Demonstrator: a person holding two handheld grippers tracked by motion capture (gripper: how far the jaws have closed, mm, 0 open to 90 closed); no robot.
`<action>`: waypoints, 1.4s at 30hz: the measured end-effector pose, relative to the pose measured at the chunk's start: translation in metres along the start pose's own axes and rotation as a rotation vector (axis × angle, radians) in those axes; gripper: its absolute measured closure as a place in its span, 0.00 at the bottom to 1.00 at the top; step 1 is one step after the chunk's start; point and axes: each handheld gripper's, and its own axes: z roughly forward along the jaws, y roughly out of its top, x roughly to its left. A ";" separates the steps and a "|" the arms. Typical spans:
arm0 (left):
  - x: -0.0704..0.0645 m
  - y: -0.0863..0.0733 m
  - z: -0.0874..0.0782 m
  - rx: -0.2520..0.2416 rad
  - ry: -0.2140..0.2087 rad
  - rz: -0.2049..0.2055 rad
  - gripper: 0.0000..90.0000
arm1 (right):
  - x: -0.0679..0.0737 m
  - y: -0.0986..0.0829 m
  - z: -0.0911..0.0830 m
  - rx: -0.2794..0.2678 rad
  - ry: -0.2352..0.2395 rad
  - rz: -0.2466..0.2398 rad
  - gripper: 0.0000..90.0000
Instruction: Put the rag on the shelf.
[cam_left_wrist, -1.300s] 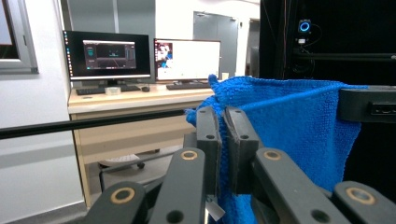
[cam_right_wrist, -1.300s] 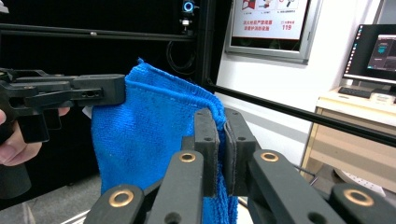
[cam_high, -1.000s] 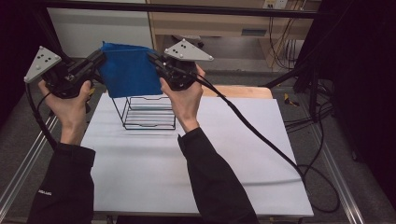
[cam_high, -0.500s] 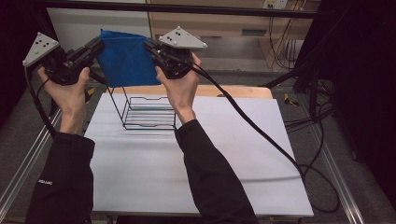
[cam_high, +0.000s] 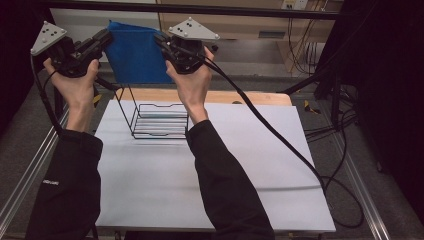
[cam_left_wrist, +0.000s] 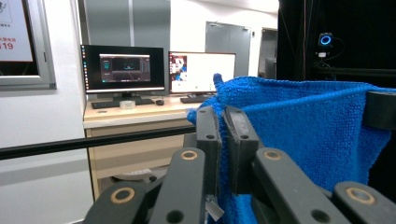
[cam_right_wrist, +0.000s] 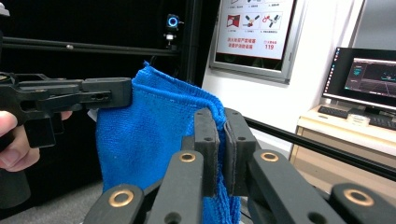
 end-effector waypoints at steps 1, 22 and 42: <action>0.000 0.000 0.002 -0.001 0.002 0.000 0.95 | -0.001 0.000 0.001 0.000 -0.003 0.003 0.96; 0.013 -0.024 0.026 0.037 0.004 0.033 0.95 | -0.018 -0.018 0.021 0.065 -0.017 0.000 0.96; 0.008 -0.061 -0.001 0.072 -0.058 0.066 0.95 | -0.012 -0.046 0.006 0.155 0.041 0.014 0.95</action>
